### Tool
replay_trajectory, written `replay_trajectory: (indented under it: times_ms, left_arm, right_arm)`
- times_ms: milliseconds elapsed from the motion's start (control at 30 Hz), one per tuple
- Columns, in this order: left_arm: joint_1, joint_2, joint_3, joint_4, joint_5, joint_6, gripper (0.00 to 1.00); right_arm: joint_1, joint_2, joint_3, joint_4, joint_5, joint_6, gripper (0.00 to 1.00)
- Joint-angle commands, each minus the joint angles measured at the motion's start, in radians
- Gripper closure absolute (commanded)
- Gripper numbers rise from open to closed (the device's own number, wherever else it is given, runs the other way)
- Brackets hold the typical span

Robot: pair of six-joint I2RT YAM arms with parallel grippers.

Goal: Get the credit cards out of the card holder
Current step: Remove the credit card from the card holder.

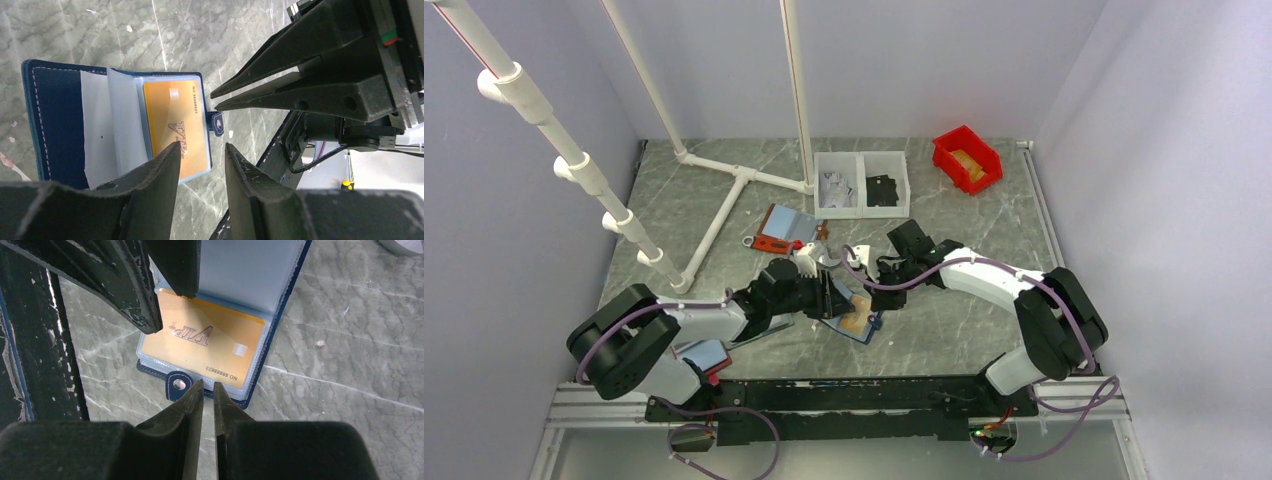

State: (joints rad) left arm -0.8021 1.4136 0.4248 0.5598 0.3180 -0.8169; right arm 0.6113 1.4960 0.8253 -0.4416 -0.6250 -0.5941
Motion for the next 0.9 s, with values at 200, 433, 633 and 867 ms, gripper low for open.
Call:
replay_trajectory:
  times_ms: [200,433,633,867]
  left_arm:
    - [-0.001,0.042,0.048,0.015,-0.001,-0.005,0.55]
    - [-0.001,0.064,0.057,-0.001,-0.003,-0.004,0.54]
    - [-0.001,0.088,0.069,-0.028,-0.017,-0.006,0.53]
    - [-0.001,0.098,0.073,-0.047,-0.029,-0.006,0.53]
  right_arm:
    - [-0.002,0.012,0.04,0.027,0.014,0.014,0.85]
    - [-0.002,0.023,0.044,0.023,0.019,0.018,0.85]
    - [-0.002,0.028,0.046,0.023,0.021,0.02,0.85]
    - [-0.002,0.045,0.053,0.012,0.024,0.02,0.85]
